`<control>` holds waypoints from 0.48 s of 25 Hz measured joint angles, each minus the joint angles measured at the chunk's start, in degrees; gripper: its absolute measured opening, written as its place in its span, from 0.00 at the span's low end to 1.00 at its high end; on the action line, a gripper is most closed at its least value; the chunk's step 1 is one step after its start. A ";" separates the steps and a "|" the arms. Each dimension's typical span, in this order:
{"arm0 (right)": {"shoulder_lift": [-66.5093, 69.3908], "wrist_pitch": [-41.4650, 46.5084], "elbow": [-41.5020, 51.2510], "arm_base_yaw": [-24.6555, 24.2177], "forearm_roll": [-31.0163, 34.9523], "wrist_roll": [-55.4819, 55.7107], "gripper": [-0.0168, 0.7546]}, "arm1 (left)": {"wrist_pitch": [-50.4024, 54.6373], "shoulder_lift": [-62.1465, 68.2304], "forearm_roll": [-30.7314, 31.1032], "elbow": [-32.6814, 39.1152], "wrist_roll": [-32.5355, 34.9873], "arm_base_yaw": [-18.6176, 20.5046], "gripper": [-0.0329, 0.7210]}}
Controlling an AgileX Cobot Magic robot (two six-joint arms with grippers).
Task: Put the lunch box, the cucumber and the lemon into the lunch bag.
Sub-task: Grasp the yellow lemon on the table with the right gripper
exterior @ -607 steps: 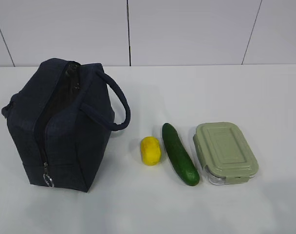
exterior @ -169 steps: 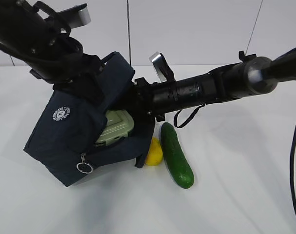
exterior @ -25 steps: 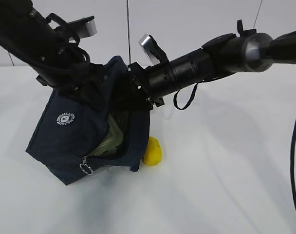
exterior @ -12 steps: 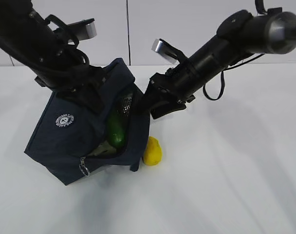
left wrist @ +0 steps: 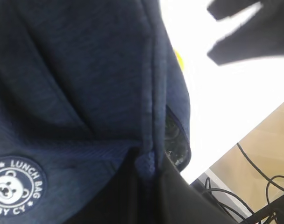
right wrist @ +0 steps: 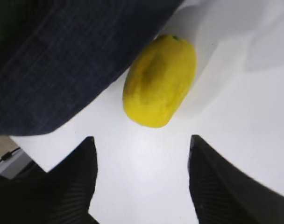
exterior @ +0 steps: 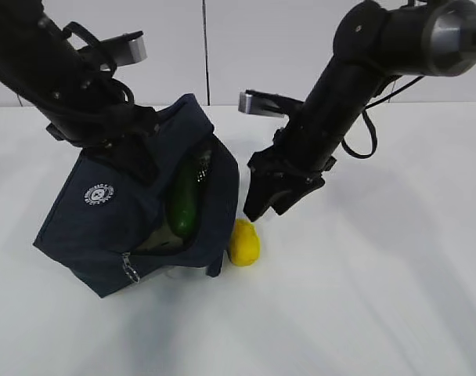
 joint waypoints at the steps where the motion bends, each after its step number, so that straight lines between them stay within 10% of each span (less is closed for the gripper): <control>1: 0.00 0.11 0.15 0.93 -1.68 1.21 0.63 | 0.31 0.00 0.00 0.00 0.00 0.29 0.06; 12: 0.62 -4.11 0.39 3.98 -7.19 7.88 0.62 | 1.21 0.00 -0.09 -0.21 0.00 0.92 0.06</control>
